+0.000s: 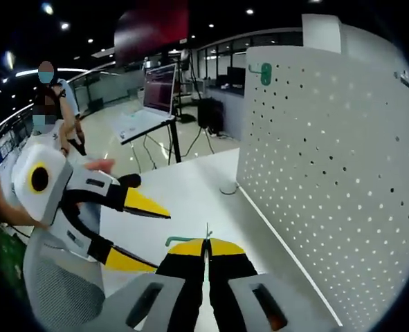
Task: Insert the hook assembly into the mounting plate slot until the hook locks in place.
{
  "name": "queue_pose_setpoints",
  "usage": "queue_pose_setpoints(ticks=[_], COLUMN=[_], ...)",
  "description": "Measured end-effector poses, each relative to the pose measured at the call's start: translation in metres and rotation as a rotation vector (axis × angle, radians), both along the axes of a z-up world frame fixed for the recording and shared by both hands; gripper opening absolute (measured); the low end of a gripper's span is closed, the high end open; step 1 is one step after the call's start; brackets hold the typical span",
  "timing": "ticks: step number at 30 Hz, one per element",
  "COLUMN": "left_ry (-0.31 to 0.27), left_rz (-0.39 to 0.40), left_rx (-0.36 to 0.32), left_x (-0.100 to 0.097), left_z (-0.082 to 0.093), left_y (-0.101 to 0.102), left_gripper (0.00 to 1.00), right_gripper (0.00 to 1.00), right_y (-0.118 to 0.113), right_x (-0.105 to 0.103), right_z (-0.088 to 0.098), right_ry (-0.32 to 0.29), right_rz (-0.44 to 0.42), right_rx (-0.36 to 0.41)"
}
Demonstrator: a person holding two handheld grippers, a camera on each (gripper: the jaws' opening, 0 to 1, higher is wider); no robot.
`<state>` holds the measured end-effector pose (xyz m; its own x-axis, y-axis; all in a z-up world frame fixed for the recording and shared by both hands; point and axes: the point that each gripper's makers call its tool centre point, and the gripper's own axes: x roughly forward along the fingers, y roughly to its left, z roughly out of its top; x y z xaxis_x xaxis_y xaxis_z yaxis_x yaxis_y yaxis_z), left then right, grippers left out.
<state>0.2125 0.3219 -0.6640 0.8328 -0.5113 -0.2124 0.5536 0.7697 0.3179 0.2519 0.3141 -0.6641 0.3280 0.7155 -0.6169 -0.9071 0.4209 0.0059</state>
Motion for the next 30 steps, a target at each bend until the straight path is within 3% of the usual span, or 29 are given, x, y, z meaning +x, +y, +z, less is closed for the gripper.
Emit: queue_pose_setpoints(ticks=[16,30], left_ry=[-0.027,-0.002], left_rz=[-0.01,-0.022], left_rx=[0.052,0.028], left_x=[0.0,-0.006], left_z=[-0.004,-0.004], left_y=[-0.002,-0.008], left_gripper=[0.1,0.03], right_gripper=[0.0,0.0], right_y=[0.001,0.001], right_x=[-0.009,-0.013], right_z=[0.0,0.0], right_ry=[0.024,0.036], right_rz=[0.022,0.023], right_rx=[-0.015,-0.012])
